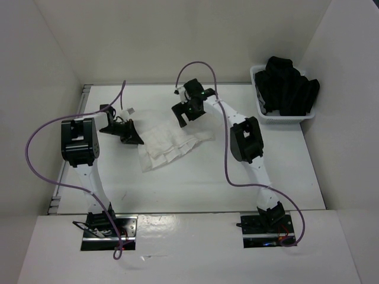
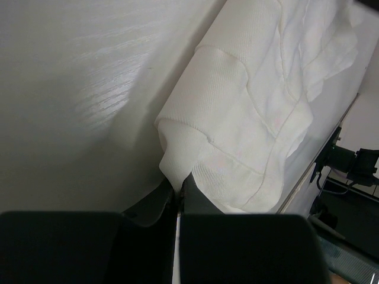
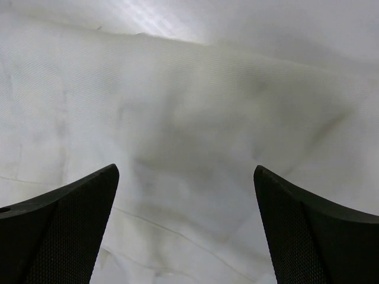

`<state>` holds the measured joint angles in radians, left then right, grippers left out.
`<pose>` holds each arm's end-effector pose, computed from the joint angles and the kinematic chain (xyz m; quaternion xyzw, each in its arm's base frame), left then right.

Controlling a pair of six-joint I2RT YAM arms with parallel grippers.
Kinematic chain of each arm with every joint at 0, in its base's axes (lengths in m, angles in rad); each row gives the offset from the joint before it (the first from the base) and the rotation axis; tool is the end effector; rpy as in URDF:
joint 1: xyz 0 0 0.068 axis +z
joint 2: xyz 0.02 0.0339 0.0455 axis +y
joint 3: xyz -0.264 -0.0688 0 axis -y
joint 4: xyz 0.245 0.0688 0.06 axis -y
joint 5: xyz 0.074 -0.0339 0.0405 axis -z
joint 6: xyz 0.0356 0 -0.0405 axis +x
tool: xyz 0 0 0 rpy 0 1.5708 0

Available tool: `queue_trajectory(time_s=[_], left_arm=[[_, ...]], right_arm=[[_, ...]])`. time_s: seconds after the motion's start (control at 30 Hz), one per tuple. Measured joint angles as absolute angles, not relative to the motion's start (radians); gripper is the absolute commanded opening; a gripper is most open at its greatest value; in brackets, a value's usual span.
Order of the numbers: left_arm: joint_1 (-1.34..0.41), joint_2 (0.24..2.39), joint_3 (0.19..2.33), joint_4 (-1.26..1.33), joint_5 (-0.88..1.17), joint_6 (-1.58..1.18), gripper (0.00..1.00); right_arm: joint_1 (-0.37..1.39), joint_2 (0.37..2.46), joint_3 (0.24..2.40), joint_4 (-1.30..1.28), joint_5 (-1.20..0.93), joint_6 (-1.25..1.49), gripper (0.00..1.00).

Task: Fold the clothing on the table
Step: Fold the skirt

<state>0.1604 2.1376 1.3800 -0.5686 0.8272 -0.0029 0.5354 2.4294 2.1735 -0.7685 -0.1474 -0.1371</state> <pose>0.4037 0.0388 0.1163 -0.0253 0.9098 -0.3889 0.1427 0.4521 0.2743 0.1887 -0.3356 0.9000 0.1227 0.2497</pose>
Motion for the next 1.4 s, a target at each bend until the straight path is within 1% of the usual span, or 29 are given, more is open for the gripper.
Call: queue_trajectory(time_s=[0.3, 0.4, 0.53, 0.77, 1.4], left_arm=[[0.160, 2.123, 1.380, -0.587, 0.790, 0.003, 0.00], [0.159, 2.120, 1.380, -0.594, 0.783, 0.011, 0.00], [0.156, 2.115, 1.380, -0.604, 0.772, 0.028, 0.00], [0.149, 2.109, 1.380, -0.614, 0.760, 0.046, 0.00], [0.146, 2.098, 1.380, -0.628, 0.737, 0.061, 0.00]], right_arm=[[0.256, 2.442, 2.369, -0.845, -0.241, -0.208, 0.99], [0.205, 2.471, 2.423, -0.877, -0.264, -0.233, 0.99], [0.207, 2.548, 2.502, -0.936, -0.318, -0.261, 0.99], [0.231, 2.637, 2.515, -1.027, -0.392, -0.294, 0.99], [0.181, 2.661, 2.576, -1.070, -0.430, -0.320, 0.99]])
